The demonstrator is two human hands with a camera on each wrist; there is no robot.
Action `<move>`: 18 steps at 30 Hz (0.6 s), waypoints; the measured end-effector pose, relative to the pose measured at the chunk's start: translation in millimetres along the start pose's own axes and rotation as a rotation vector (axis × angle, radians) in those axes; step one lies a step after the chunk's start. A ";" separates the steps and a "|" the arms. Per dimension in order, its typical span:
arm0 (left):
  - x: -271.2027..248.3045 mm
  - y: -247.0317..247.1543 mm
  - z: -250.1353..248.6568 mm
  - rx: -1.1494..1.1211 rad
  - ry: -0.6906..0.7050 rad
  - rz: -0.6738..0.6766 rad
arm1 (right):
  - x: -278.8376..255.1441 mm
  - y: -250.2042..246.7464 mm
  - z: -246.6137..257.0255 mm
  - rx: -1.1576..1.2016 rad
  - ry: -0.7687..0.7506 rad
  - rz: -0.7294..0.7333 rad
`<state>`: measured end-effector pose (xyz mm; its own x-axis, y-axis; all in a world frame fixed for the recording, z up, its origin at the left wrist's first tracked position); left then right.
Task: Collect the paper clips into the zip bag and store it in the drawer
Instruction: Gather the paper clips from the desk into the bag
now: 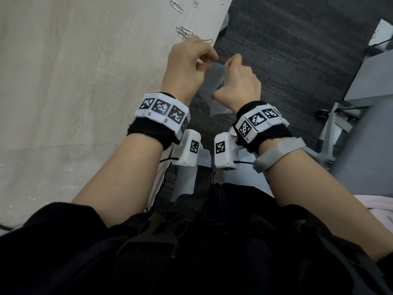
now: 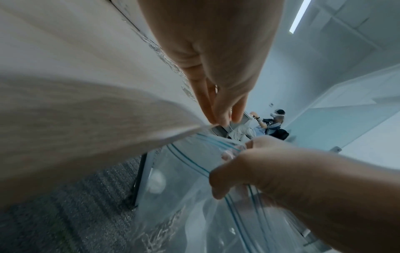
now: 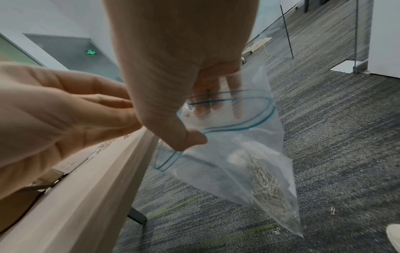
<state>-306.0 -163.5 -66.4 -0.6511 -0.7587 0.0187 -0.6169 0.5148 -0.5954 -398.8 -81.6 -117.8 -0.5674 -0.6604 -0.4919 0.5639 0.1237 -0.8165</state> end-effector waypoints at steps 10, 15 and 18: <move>23.4 -29.6 32.9 0.346 -0.171 -0.025 | 8.8 -5.9 -7.3 0.020 0.030 -0.008; 29.5 -20.1 32.4 0.268 -0.128 -0.026 | 18.6 -11.4 -9.6 0.028 0.055 -0.024; 32.7 -15.9 34.2 0.230 -0.118 -0.027 | 24.7 -13.7 -8.1 0.037 0.061 -0.023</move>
<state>-302.3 -210.1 -83.8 -0.5715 -0.8191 -0.0492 -0.5075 0.3999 -0.7633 -425.4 -93.6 -121.1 -0.6153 -0.6161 -0.4917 0.5716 0.0807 -0.8165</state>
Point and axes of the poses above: each hand's wrist, its own x-axis towards the middle knuckle, its own y-axis out of the palm, z = x × y, the point moved 10 cm from there along x, towards the middle knuckle, and after that the axes turned 5 degrees about y, right-handed, at the moved point
